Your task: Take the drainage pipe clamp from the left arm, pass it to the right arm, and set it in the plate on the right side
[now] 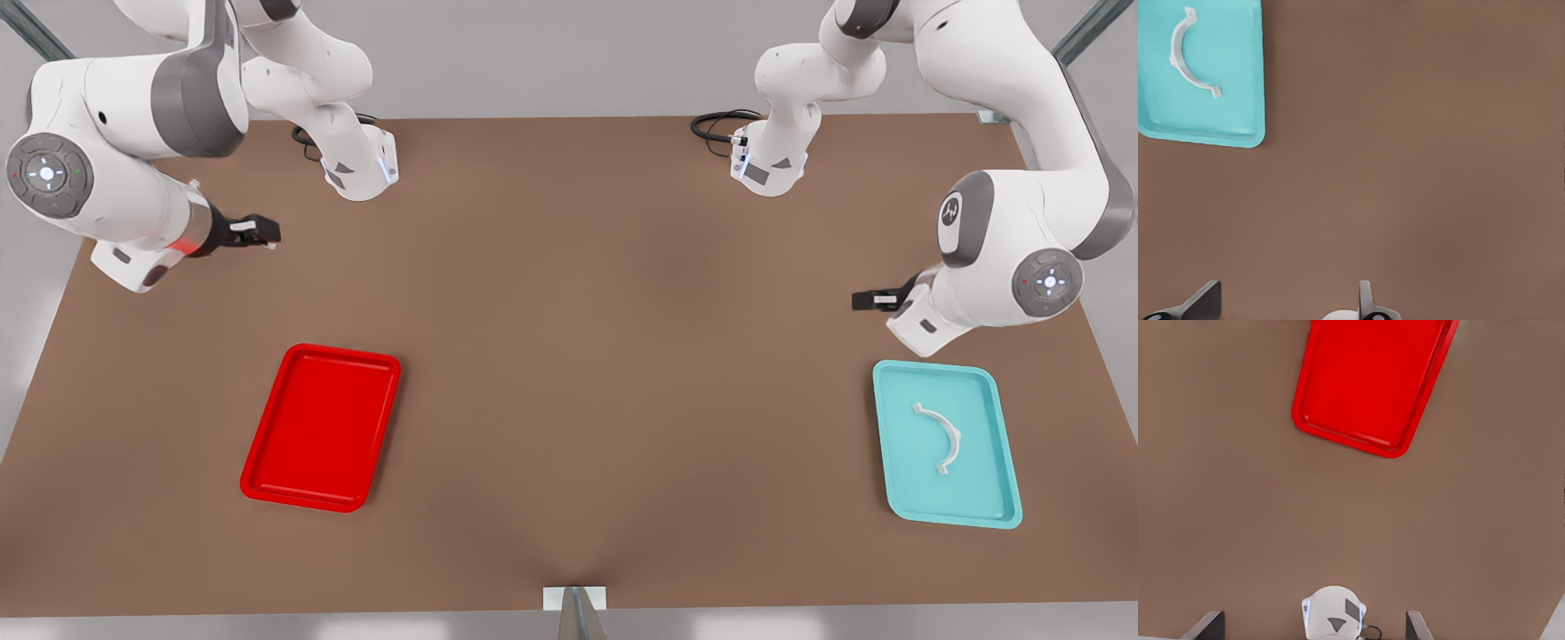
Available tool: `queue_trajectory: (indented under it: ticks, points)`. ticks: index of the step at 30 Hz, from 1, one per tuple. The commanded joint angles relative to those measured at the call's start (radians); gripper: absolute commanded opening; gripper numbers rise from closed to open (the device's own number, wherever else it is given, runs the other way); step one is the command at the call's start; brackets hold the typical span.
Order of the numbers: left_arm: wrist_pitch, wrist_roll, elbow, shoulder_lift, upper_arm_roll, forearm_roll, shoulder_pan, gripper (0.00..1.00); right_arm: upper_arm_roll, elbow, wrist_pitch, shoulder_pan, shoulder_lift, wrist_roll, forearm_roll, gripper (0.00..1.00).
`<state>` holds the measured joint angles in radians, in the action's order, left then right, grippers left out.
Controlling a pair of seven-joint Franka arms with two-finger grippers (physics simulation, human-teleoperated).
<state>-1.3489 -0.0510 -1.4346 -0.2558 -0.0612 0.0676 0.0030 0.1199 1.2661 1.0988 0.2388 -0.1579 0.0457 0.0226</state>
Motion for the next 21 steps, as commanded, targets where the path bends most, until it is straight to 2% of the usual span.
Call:
queue_trajectory:
  ticks: [1,2,4,6,8,11,14,19,21]
  points:
    - [-0.115,-0.038,0.000,0.000,0.000,0.001,0.000,1.00,0.001,-0.001,0.111,0.001,0.001,0.042,0.005,1.00]
    - [-0.119,-0.036,0.000,-0.008,0.015,0.009,0.000,1.00,0.001,-0.001,0.112,-0.001,-0.006,0.042,0.007,1.00]
    - [-0.245,-0.033,0.000,-0.117,0.118,0.011,0.023,1.00,0.001,0.010,0.145,-0.001,-0.008,0.036,0.002,1.00]
    - [-0.456,-0.030,0.002,-0.264,0.120,0.009,0.135,1.00,-0.002,0.012,0.151,0.002,-0.025,0.025,0.000,1.00]
    - [-0.590,0.049,0.005,-0.341,0.120,0.008,0.190,1.00,-0.002,0.012,0.161,-0.001,-0.025,0.026,0.002,1.00]
    - [-0.719,0.207,0.068,-0.436,0.120,0.006,0.235,1.00,-0.002,0.012,0.159,0.004,-0.032,0.028,0.004,1.00]
    - [-0.935,0.528,0.089,-0.533,0.106,-0.002,0.238,1.00,-0.003,0.012,0.153,0.007,-0.054,0.039,0.004,1.00]
    - [-0.929,1.042,0.089,-0.580,0.106,-0.153,0.341,1.00,-0.005,0.012,0.148,0.011,-0.061,0.040,0.004,1.00]
    - [-0.932,1.137,0.089,-0.602,0.106,-0.209,0.353,1.00,-0.005,0.012,0.148,0.011,-0.063,0.040,0.004,1.00]
